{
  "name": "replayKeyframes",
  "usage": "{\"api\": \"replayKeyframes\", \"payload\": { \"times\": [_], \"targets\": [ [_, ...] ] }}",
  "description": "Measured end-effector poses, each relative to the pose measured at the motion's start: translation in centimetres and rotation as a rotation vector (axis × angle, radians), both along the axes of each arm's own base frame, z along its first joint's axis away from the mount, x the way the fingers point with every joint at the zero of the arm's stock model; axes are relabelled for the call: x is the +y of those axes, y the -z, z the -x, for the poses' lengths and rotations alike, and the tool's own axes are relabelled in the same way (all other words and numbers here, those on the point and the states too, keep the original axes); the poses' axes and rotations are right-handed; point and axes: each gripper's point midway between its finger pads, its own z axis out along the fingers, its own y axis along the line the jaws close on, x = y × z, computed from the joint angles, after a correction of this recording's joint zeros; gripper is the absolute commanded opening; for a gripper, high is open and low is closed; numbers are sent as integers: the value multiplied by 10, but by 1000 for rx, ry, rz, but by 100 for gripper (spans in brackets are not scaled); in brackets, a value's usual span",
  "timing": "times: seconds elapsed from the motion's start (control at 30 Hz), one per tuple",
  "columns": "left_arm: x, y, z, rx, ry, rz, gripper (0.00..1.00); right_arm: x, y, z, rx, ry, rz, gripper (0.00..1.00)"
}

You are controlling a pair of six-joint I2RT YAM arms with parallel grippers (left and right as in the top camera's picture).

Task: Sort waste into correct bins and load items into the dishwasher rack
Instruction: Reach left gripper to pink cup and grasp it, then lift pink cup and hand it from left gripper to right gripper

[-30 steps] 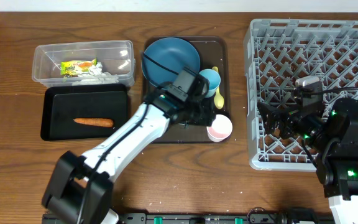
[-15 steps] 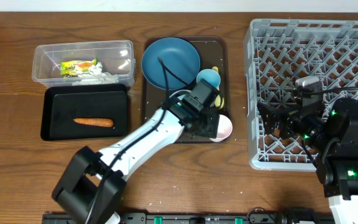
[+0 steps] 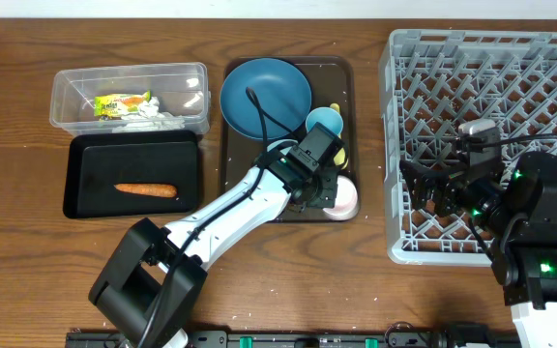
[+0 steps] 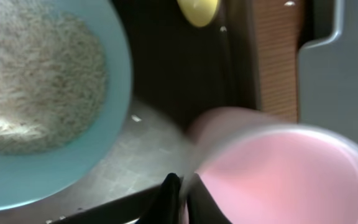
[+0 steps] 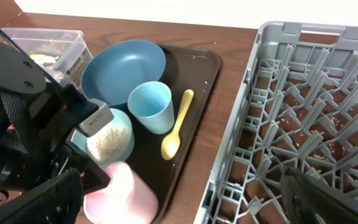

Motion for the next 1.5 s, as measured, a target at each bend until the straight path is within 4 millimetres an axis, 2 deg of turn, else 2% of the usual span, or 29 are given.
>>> {"api": "replayKeyframes", "payload": {
  "times": [0.2,0.33,0.53,0.67,0.77,0.93,1.13,1.3,1.5],
  "targets": [
    [1,-3,-2,40,-8,53,6,0,-1,-1,1,8,-12,99],
    [17,-19,-18,89,-62,166,6,0,-3,-2,4,23,-38,99],
    [57,-68,-55,107,-163,428,6,2,-16,-11,-11,62,-137,97],
    [76,-102,-77,89,-154,648,6,17,-32,-26,-67,-15,-219,97],
    [86,-128,-83,70,-104,792,6,35,-37,-36,-89,-124,-277,98],
    [92,-157,-76,91,-10,956,6,75,-49,-43,-167,-402,-359,98],
    [87,-173,-61,141,70,1047,6,122,-53,-28,-204,-673,-418,99],
    [85,-183,-52,173,122,1105,6,145,-43,-24,-185,-761,-437,99],
    [85,-189,-47,189,147,1133,6,162,-29,-28,-163,-785,-444,99]
  ]
}}
